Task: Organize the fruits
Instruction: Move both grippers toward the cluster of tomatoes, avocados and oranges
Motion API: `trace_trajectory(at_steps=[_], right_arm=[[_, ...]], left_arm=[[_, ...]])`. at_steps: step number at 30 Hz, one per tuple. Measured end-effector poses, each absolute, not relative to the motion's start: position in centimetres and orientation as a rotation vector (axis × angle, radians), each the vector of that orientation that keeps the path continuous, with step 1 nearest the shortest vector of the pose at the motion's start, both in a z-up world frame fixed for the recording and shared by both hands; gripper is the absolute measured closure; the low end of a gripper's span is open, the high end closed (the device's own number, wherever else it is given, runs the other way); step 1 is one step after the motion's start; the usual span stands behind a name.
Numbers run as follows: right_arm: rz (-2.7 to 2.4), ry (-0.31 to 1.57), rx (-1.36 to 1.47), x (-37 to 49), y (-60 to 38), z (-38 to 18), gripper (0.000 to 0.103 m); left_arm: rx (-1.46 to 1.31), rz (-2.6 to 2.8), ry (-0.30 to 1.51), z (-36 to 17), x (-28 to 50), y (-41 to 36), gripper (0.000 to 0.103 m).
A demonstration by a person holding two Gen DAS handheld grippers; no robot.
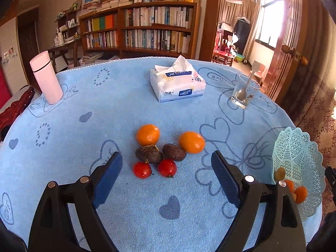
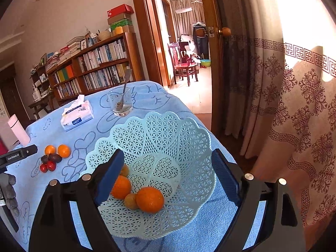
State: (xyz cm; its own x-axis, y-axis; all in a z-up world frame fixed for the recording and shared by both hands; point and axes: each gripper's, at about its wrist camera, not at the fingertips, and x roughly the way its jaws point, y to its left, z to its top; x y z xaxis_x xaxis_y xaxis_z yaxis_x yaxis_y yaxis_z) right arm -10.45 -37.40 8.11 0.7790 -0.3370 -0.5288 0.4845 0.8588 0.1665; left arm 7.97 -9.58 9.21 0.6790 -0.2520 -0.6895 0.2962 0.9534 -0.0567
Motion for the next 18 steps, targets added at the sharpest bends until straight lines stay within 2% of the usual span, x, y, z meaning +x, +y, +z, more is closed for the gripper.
trace_trajectory(at_steps=[12, 18], right_arm=[[-0.411, 0.538, 0.253, -8.4, -35.3, 9.2, 0.017], [-0.371, 0.561, 0.235, -7.3, -34.3, 10.0, 0.017]], left_arm=[[-0.002, -0.271, 0.889, 6.6, 15.4, -8.4, 0.018], [-0.001, -0.289, 0.962, 4.0, 18.2, -9.5, 0.029]])
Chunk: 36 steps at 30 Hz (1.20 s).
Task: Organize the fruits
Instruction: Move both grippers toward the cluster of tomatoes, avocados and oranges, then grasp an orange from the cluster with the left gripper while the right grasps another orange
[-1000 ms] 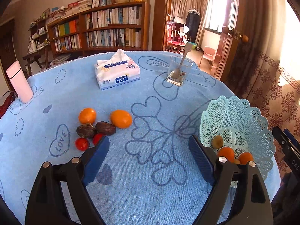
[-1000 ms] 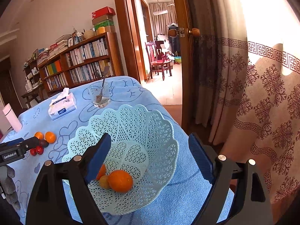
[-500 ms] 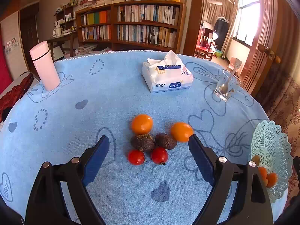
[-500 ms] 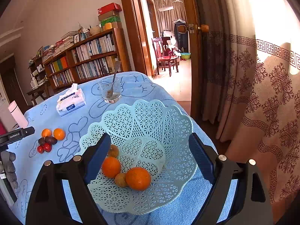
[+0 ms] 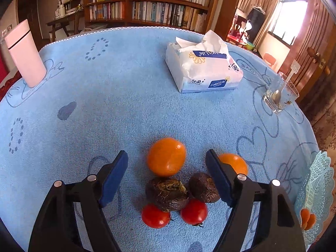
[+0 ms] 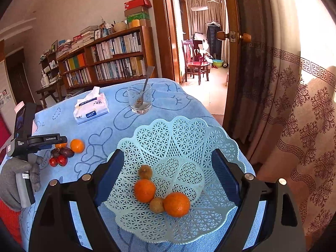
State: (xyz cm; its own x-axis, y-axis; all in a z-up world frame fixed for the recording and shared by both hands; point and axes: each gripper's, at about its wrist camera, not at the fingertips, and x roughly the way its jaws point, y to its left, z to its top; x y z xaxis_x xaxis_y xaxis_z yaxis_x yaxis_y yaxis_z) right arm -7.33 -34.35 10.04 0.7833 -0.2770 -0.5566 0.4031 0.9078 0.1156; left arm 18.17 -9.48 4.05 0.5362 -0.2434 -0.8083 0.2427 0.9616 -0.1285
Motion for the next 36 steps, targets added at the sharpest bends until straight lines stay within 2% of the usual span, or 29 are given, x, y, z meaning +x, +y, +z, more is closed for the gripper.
trace_trajectory(at_steps=[3, 7, 20, 26, 36], right_arm=[[-0.331, 0.582, 0.257, -6.4, -34.1, 10.4, 0.017], [-0.281, 0.604, 0.257, -4.9, -32.9, 11.0, 0.017], [-0.088, 0.714, 0.248, 3.9, -25.7, 11.4, 0.017], [-0.044, 0.819, 0.312, 9.7, -23.2, 9.3, 0.017], [-0.150, 0.952, 0.406, 15.9, -22.4, 4.6, 0.019]], left_arm=[[-0.007, -0.290, 0.993, 3.1, 18.9, -9.7, 0.042], [-0.010, -0.278, 0.983, 3.0, 18.9, -9.5, 0.063], [-0.114, -0.267, 0.765, 9.7, 15.9, -4.4, 0.063], [-0.162, -0.217, 0.699, 11.7, 15.2, -1.6, 0.063], [-0.153, -0.147, 0.661, 11.9, 15.0, -0.2, 0.063]])
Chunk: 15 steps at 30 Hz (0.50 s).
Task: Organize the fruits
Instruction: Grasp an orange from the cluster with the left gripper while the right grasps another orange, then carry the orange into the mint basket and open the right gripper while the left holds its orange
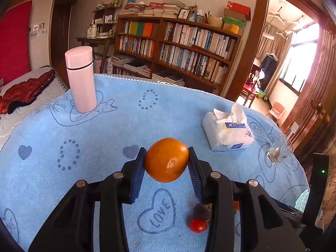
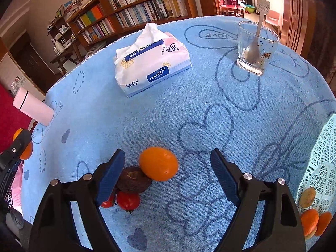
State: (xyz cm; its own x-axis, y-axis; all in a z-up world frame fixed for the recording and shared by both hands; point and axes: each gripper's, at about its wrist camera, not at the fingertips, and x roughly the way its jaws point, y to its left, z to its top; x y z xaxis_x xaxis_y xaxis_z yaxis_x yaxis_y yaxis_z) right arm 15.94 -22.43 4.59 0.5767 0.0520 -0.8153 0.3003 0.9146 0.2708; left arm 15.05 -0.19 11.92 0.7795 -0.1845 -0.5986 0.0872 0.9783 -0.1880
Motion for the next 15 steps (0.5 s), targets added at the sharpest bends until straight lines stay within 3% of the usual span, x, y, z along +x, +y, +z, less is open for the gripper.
trace_trajectory(at_steps=[9, 13, 15], right_arm=[[-0.191, 1.001, 0.387, 17.2, -21.4, 2.5, 0.039], [-0.172, 1.000, 0.377, 17.1, -20.9, 2.9, 0.057], [-0.178, 0.995, 0.357, 16.7, -20.6, 3.5, 0.057]], left_arm=[[-0.180, -0.159, 0.630, 12.7, 14.4, 0.1, 0.063], [-0.194, -0.170, 0.620, 13.0, 14.1, 0.2, 0.063], [-0.198, -0.176, 0.616, 13.1, 13.9, 0.2, 0.063]])
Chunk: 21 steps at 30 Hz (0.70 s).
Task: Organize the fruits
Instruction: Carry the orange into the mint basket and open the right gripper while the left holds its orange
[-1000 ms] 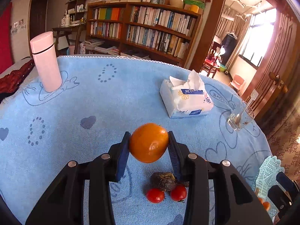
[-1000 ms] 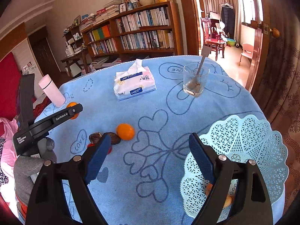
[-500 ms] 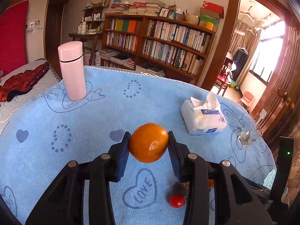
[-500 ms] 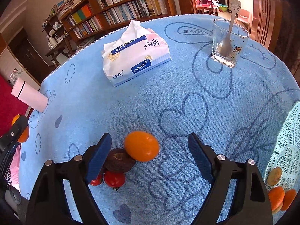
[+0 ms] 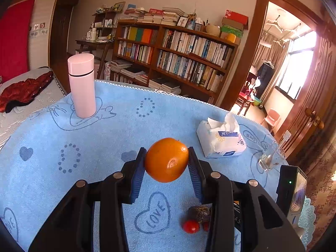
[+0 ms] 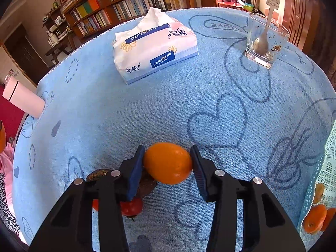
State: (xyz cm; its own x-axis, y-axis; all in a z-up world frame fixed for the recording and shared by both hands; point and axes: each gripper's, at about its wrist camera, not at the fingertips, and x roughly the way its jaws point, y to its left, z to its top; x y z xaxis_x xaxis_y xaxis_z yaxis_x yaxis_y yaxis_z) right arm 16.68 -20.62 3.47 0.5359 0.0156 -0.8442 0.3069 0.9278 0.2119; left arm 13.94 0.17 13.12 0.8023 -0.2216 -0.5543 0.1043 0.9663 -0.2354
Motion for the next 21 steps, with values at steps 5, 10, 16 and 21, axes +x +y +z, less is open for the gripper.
trace_trajectory(at_steps=[5, 10, 16, 21], right_arm=[[-0.183, 0.953, 0.312, 15.3, -20.5, 5.3, 0.057], [-0.198, 0.909, 0.311, 13.2, -21.7, 7.4, 0.057], [-0.238, 0.862, 0.317, 10.3, -24.5, 9.7, 0.057], [-0.291, 0.832, 0.339, 7.5, -27.6, 10.8, 0.057]], left_arm=[[-0.203, -0.195, 0.597, 13.7, 13.4, 0.0, 0.063], [-0.203, -0.211, 0.574, 14.4, 12.6, -0.3, 0.063], [-0.191, -0.229, 0.552, 15.0, 11.8, -0.9, 0.063], [-0.173, -0.258, 0.528, 15.6, 10.7, -1.8, 0.063]])
